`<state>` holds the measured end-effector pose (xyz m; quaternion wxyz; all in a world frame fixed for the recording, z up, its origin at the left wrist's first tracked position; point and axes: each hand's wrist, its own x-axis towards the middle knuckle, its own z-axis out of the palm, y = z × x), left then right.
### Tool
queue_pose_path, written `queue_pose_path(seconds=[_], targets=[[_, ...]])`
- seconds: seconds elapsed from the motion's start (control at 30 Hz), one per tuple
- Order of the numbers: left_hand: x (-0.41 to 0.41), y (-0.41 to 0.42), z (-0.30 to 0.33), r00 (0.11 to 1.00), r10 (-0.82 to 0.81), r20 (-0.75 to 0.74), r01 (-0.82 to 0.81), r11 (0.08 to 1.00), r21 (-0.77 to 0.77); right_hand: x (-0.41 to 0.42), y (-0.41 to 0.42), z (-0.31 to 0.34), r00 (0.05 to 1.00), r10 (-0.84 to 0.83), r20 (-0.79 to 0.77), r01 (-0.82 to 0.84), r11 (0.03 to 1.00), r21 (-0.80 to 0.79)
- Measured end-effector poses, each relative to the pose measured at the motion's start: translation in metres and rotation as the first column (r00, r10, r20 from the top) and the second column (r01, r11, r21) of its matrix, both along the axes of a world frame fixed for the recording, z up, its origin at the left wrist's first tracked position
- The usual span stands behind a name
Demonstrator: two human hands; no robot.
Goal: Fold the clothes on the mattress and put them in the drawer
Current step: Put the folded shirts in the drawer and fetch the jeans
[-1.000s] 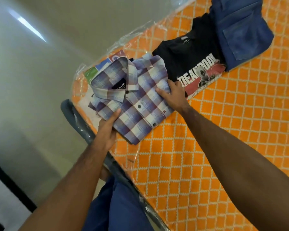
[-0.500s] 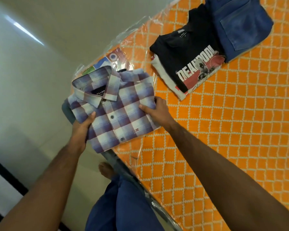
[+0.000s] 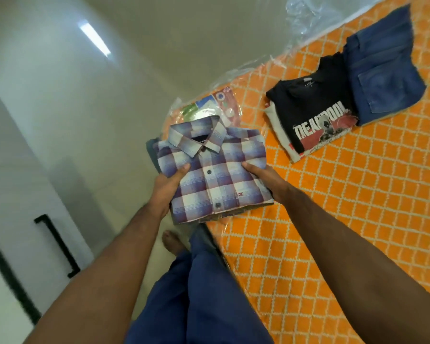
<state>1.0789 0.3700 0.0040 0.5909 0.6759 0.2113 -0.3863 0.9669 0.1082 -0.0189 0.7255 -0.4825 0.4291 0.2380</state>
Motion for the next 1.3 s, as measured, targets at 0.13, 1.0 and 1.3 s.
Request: queue_pose_path(seconds=[0.13,1.0,1.3], targets=[[-0.003,0.043,0.064,1.000,0.027,-0.010,-0.027,1.000,0.005,0.009,0.033,0.069,0.999,0.050,-0.013,-0.050,0.998,0.026],[-0.336,0.420,0.210,-0.009,0.968,0.250,-0.986,0.032,-0.161,0.070,0.578,0.240,-0.187,0.864,0.467,-0.981,-0.142,-0.132],[-0.359,0.416,0.098,-0.251,0.965,0.077,-0.954,-0.260,0.147,0.043,0.669,0.126,-0.417,0.839,0.349,-0.900,-0.434,-0.033]])
